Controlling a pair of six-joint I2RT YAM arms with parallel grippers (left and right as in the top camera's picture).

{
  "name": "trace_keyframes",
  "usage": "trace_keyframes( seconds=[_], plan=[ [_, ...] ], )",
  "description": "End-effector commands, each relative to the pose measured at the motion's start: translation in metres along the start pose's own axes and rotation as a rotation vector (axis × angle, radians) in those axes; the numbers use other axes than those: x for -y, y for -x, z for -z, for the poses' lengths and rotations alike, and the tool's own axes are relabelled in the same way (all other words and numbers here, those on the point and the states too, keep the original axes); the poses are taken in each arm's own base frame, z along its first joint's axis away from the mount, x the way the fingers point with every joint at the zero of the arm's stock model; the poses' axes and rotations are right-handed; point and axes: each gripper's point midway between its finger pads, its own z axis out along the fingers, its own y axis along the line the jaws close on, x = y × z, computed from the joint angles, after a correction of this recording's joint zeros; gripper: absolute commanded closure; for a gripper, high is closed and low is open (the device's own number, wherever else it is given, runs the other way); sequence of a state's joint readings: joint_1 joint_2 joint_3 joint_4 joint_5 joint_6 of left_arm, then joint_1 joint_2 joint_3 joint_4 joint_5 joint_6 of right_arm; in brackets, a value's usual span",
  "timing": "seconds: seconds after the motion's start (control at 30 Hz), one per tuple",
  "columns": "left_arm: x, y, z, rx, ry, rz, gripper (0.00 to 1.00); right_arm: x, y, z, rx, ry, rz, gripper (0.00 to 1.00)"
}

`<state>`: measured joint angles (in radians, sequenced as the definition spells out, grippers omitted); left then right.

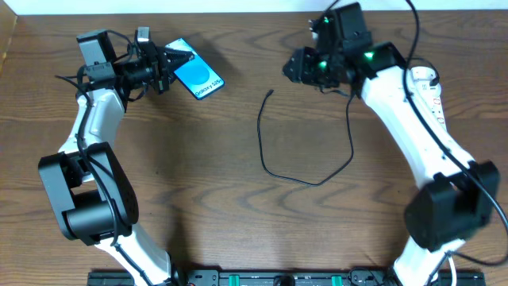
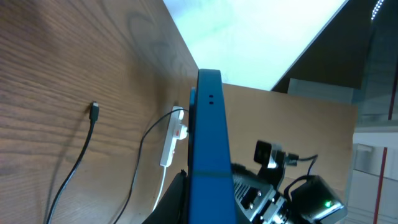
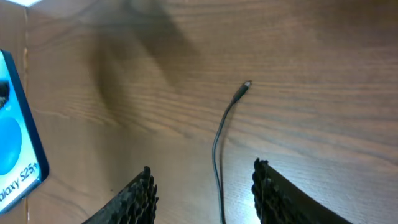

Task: Plug charger to phone and switch on socket
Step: 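Release the phone from the right gripper and withdraw it, then grasp the black cable's USB-C plug end with the right gripper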

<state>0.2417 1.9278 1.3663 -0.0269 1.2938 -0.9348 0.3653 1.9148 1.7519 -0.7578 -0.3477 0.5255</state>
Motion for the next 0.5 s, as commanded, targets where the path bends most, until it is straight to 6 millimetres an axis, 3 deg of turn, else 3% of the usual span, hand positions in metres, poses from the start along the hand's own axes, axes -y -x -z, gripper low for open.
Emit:
trace_keyframes(
  seconds=[0.0,0.2,0.47],
  plan=[
    [0.010,0.002,0.004,0.012,-0.007,-0.026,0.93,0.015,-0.011,-0.052,-0.069,-0.054,-0.073,0.51],
    [0.003,-0.002,0.003,0.009,0.015,0.029,0.92,0.027,-0.035,-0.106,-0.164,-0.048,-0.237,0.60],
    [-0.001,-0.001,0.003,0.016,0.029,0.050,0.93,0.037,-0.039,-0.140,-0.167,-0.040,-0.353,0.66]
  ],
)
